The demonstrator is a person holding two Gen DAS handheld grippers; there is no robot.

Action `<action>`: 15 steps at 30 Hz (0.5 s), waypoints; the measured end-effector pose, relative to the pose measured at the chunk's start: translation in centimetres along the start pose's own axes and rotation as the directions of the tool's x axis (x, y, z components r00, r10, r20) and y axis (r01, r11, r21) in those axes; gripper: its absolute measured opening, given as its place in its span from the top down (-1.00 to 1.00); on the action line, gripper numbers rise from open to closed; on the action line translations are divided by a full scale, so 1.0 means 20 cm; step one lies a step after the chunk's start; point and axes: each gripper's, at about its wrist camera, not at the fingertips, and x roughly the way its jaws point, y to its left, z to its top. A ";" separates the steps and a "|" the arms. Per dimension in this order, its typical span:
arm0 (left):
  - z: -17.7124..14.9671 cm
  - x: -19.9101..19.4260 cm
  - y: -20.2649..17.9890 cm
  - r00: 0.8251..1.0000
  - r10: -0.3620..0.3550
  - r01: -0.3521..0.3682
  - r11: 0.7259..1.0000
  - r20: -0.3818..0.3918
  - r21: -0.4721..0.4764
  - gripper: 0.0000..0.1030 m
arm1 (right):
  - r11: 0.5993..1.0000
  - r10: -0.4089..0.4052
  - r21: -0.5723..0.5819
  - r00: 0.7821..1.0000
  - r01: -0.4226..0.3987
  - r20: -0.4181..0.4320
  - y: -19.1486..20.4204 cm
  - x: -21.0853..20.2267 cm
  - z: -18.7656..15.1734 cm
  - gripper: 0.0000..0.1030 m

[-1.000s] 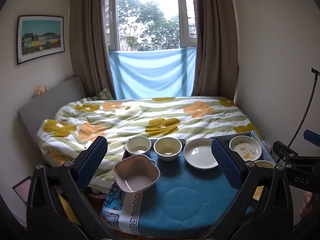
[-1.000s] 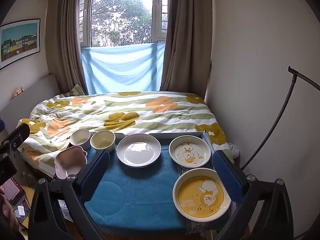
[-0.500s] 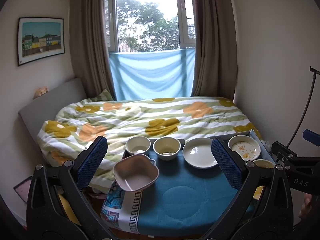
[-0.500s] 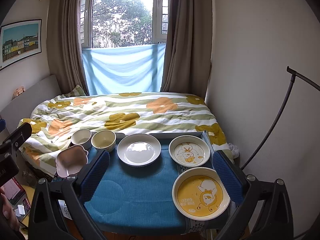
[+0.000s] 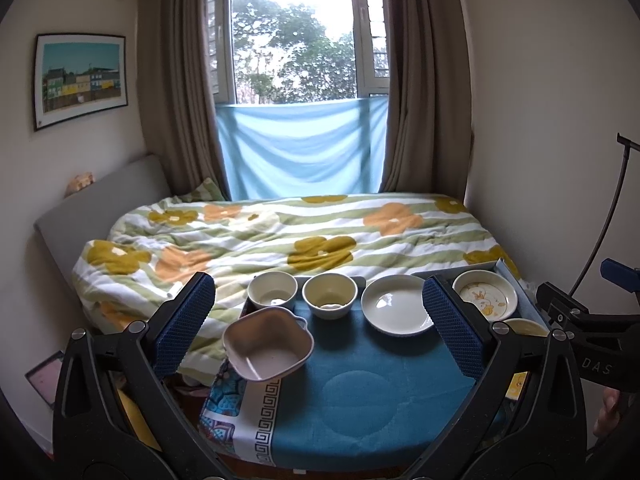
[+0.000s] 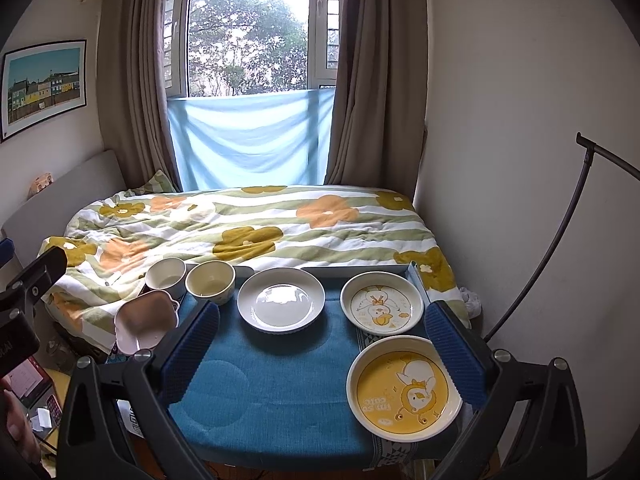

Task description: Organize plates and bowls

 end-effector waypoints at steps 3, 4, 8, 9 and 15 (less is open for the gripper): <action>0.00 0.00 0.00 1.000 -0.012 0.012 1.000 -0.004 -0.010 -0.99 | 1.000 0.001 0.002 1.000 -0.001 0.001 0.00 0.00 0.00 -0.99; 0.00 0.00 0.00 1.000 -0.014 0.014 1.000 -0.005 -0.014 -0.99 | 1.000 0.001 0.001 1.000 -0.001 0.001 0.00 0.00 0.00 -0.99; 0.00 0.01 0.02 1.000 -0.010 0.010 1.000 -0.008 -0.021 -0.99 | 1.000 0.001 0.004 1.000 -0.001 0.000 0.00 0.00 0.00 -0.99; 0.00 0.01 0.02 1.000 -0.010 0.010 1.000 -0.008 -0.021 -0.99 | 1.000 0.001 0.005 1.000 -0.001 0.000 0.01 -0.01 0.00 -0.99; 0.00 0.00 0.03 1.000 -0.006 0.006 1.000 -0.006 -0.017 -0.99 | 1.000 0.003 0.002 1.000 -0.003 0.000 0.01 0.00 0.00 -0.99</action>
